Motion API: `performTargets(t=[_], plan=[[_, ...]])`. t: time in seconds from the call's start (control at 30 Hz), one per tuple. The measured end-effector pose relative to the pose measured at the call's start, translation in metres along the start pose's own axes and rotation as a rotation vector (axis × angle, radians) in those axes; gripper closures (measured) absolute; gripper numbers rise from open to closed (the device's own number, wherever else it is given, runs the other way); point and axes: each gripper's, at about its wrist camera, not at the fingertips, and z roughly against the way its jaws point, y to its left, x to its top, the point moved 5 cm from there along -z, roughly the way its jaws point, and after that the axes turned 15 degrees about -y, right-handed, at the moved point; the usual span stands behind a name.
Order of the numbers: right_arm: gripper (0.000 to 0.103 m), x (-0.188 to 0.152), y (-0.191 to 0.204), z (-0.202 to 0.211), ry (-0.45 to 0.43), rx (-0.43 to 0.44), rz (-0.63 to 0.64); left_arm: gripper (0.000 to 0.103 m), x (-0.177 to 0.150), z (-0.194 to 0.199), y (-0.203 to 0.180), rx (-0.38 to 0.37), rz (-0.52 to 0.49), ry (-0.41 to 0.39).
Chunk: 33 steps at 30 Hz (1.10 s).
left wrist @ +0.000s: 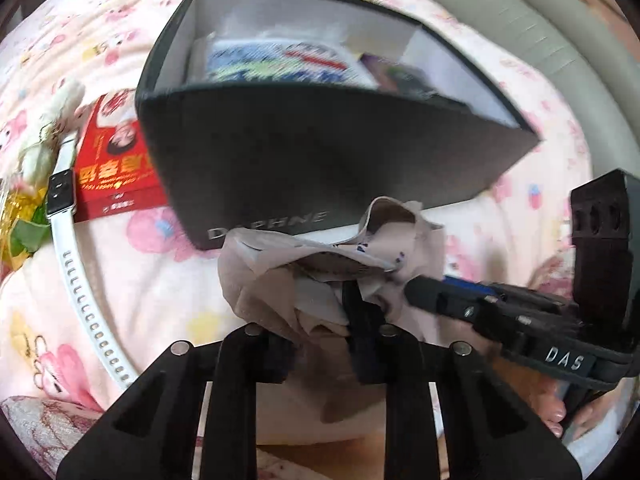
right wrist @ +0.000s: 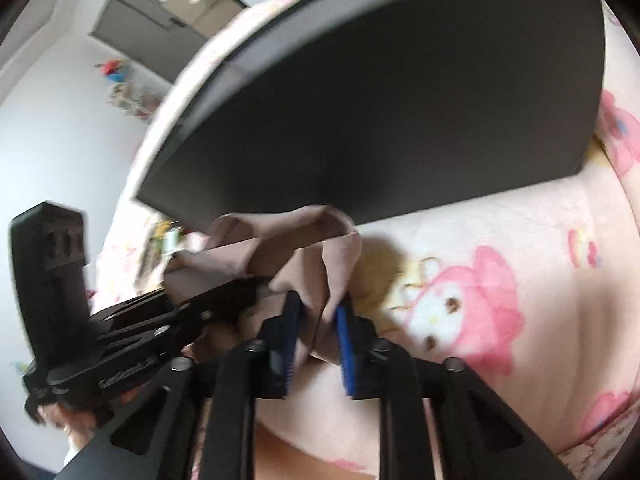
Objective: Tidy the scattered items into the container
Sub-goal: 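Carry the beige cloth over the shoebox with the right gripper, then lower the cloth onto the bead-art kit and open the right gripper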
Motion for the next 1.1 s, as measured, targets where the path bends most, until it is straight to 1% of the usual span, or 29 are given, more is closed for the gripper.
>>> performTargets(t=[0.07, 0.1, 0.17, 0.23, 0.3, 0.33, 0.37, 0.4, 0.43, 0.5, 0.63, 0.67, 0.73, 0.77, 0.87, 0.97, 1.03, 1.1], plan=[[0.093, -0.001, 0.005, 0.006, -0.028, 0.000, 0.032, 0.084, 0.002, 0.008, -0.002, -0.015, 0.003, -0.040], [0.095, 0.000, 0.006, 0.011, -0.056, -0.023, 0.046, 0.086, 0.006, 0.016, -0.001, 0.013, -0.003, -0.087], [0.095, 0.004, 0.009, 0.021, -0.112, -0.048, 0.054, 0.087, 0.011, 0.028, -0.003, 0.022, -0.011, -0.149], [0.096, 0.013, 0.017, 0.034, -0.158, -0.031, 0.068, 0.088, 0.016, 0.042, -0.004, -0.005, -0.010, -0.206], [0.096, 0.018, 0.027, 0.047, -0.187, -0.027, 0.095, 0.088, 0.023, 0.052, -0.004, -0.048, -0.020, -0.240], [0.096, 0.023, 0.030, 0.052, -0.202, -0.029, 0.103, 0.088, 0.028, 0.051, -0.005, -0.066, -0.019, -0.250], [0.096, 0.032, 0.034, 0.060, -0.214, -0.018, 0.104, 0.088, 0.031, 0.052, -0.006, -0.080, -0.015, -0.254], [0.096, 0.034, 0.038, 0.064, -0.223, -0.002, 0.104, 0.088, 0.035, 0.051, -0.007, -0.087, -0.009, -0.255], [0.096, 0.038, 0.042, 0.068, -0.232, 0.013, 0.105, 0.088, 0.034, 0.053, -0.009, -0.095, -0.005, -0.253], [0.096, 0.045, 0.046, 0.070, -0.236, 0.016, 0.112, 0.088, 0.035, 0.054, -0.008, -0.101, 0.001, -0.253], [0.096, 0.042, 0.038, 0.072, -0.227, 0.008, 0.115, 0.088, 0.041, 0.052, -0.016, -0.135, 0.006, -0.259], [0.096, 0.043, 0.033, 0.081, -0.223, 0.020, 0.109, 0.088, 0.045, 0.052, -0.020, -0.144, 0.004, -0.265], [0.096, 0.052, 0.035, 0.083, -0.230, 0.039, 0.102, 0.088, 0.059, 0.054, -0.030, -0.177, -0.007, -0.283], [0.096, 0.057, 0.038, 0.085, -0.238, 0.038, 0.110, 0.088, 0.065, 0.057, -0.038, -0.243, -0.058, -0.259], [0.095, 0.071, 0.048, 0.088, -0.241, 0.024, 0.164, 0.088, 0.089, 0.058, -0.057, -0.262, -0.090, -0.285], [0.094, 0.075, 0.056, 0.085, -0.192, 0.033, 0.217, 0.088, 0.114, 0.054, -0.074, -0.314, -0.085, -0.293], [0.094, 0.085, 0.059, 0.087, -0.219, 0.025, 0.239, 0.088, 0.132, 0.050, -0.085, -0.322, -0.106, -0.307], [0.094, 0.104, 0.057, 0.084, -0.250, -0.022, 0.254, 0.088, 0.155, 0.048, -0.099, -0.315, -0.136, -0.345]])
